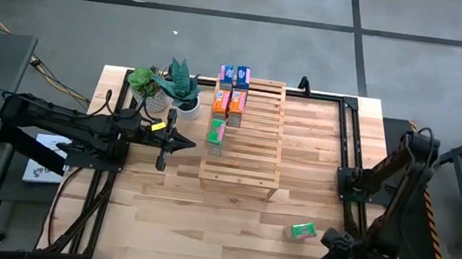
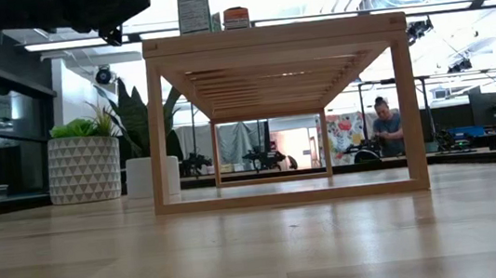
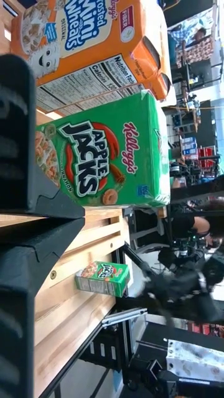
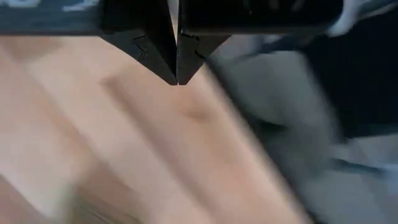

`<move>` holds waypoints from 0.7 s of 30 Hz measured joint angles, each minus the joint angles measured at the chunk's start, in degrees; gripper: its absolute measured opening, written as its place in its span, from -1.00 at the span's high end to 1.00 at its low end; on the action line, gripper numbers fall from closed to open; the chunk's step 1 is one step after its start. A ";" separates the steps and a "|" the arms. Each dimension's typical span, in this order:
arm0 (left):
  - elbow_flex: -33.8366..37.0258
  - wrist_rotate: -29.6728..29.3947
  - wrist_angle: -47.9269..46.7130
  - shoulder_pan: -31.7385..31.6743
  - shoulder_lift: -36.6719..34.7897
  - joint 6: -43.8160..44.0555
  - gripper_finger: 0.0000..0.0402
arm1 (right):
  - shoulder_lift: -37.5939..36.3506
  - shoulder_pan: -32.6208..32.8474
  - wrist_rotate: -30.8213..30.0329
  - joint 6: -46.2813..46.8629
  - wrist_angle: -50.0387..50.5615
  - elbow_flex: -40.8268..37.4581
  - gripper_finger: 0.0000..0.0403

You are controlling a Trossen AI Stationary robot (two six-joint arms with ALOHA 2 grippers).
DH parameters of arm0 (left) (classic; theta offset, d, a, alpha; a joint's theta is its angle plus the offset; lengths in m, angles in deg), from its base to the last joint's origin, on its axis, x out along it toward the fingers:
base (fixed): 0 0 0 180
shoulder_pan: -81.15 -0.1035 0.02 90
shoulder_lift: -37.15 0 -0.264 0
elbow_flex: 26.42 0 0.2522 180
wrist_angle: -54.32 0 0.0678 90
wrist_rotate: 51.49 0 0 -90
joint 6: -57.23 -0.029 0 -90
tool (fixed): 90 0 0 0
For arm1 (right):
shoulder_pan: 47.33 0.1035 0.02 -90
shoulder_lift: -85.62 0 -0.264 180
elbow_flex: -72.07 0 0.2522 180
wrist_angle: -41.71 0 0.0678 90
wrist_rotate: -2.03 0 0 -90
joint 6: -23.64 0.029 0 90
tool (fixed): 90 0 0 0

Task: Stack cereal on shelf
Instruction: Put the green cereal box on the shelf aligned with the other green cereal box

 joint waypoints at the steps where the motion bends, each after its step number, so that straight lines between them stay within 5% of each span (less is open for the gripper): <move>1: 0.00 0.00 0.00 0.02 0.00 0.04 1.00 | -0.88 -0.01 -2.92 -2.97 0.24 1.55 1.00; 7: 0.02 0.02 -0.04 0.02 0.00 0.07 1.00 | -3.28 -1.69 -29.65 -32.76 3.71 10.08 1.00; 10: 0.02 0.02 -0.07 0.02 0.00 0.07 1.00 | -3.22 -3.74 -37.03 -43.24 3.72 12.66 1.00; 16: 0.02 0.02 -0.07 0.01 0.01 0.07 1.00 | -3.19 -10.63 -37.43 -47.22 5.17 13.97 1.00; 21: 0.02 0.02 -0.07 0.02 0.00 0.09 1.00 | -4.37 -16.95 -26.95 -43.28 11.50 13.97 0.81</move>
